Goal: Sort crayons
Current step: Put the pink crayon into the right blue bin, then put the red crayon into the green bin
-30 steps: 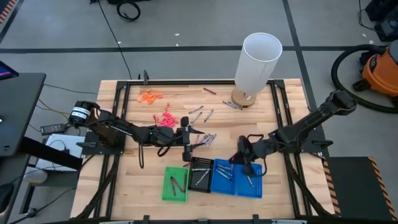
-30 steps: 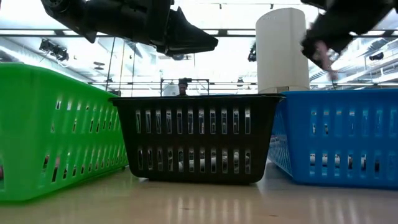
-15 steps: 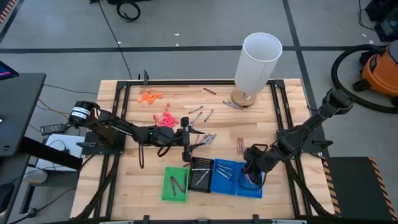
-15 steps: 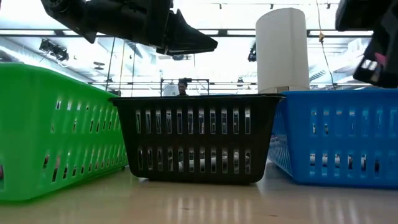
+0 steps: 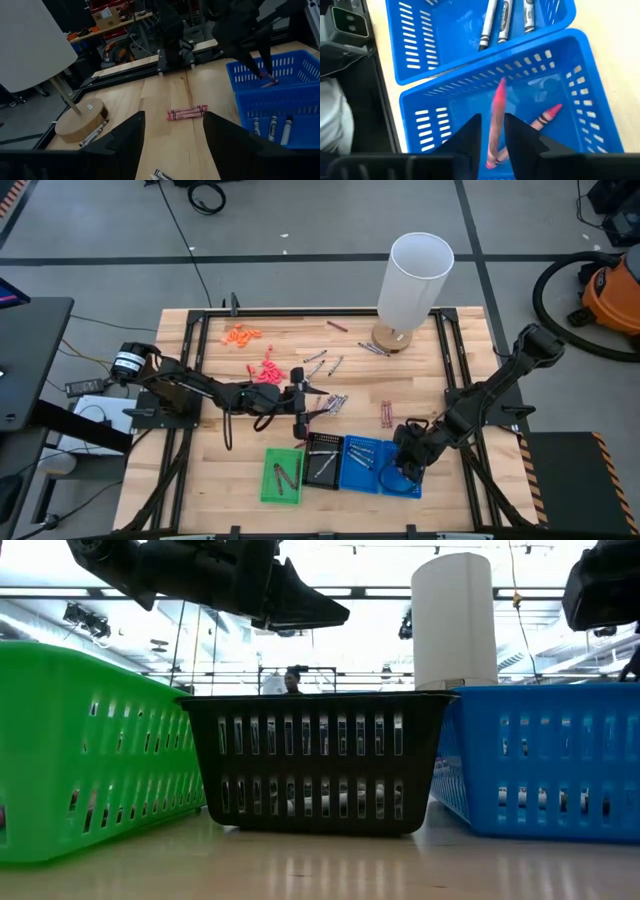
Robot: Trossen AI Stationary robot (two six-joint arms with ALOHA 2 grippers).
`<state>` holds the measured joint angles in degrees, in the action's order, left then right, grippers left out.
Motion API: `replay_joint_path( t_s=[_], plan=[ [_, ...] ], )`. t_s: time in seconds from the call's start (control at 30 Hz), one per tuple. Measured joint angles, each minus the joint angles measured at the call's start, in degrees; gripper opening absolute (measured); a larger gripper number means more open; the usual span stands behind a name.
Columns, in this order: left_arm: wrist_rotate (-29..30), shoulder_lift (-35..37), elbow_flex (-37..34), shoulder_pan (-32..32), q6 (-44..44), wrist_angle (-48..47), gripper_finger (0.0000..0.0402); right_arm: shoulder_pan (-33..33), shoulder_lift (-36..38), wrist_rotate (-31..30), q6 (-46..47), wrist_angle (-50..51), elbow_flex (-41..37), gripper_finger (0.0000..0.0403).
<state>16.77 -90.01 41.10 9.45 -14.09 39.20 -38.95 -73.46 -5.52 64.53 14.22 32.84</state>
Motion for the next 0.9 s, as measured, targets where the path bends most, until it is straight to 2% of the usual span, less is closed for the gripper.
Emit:
replay_joint_path(
  t_s=[0.17,0.27,0.37,0.67,0.77,0.9],
  plan=[
    [0.0,0.0,0.0,0.1,3.2,-0.2,0.0213,2.2,0.4,4.0,0.0,0.3,0.0,0.0141],
    [0.0,0.0,0.0,0.1,3.4,1.3,0.0213,3.0,0.4,6.8,0.0,0.3,0.0,0.0158],
    [0.0,0.0,0.0,0.1,5.5,1.3,0.0213,4.3,1.2,9.0,-0.3,0.7,0.0,0.0161],
    [0.0,0.0,0.0,0.1,8.3,0.4,0.0213,7.6,10.4,8.4,-3.2,3.7,0.0,0.0159],
    [0.6,1.5,-0.1,0.1,9.4,-6.2,0.0213,9.2,13.7,6.6,-3.0,5.8,0.0,0.0159],
    [4.8,6.1,0.3,-0.1,14.2,-18.0,0.0213,11.9,16.7,5.1,0.0,10.2,0.1,0.0159]
  ],
)
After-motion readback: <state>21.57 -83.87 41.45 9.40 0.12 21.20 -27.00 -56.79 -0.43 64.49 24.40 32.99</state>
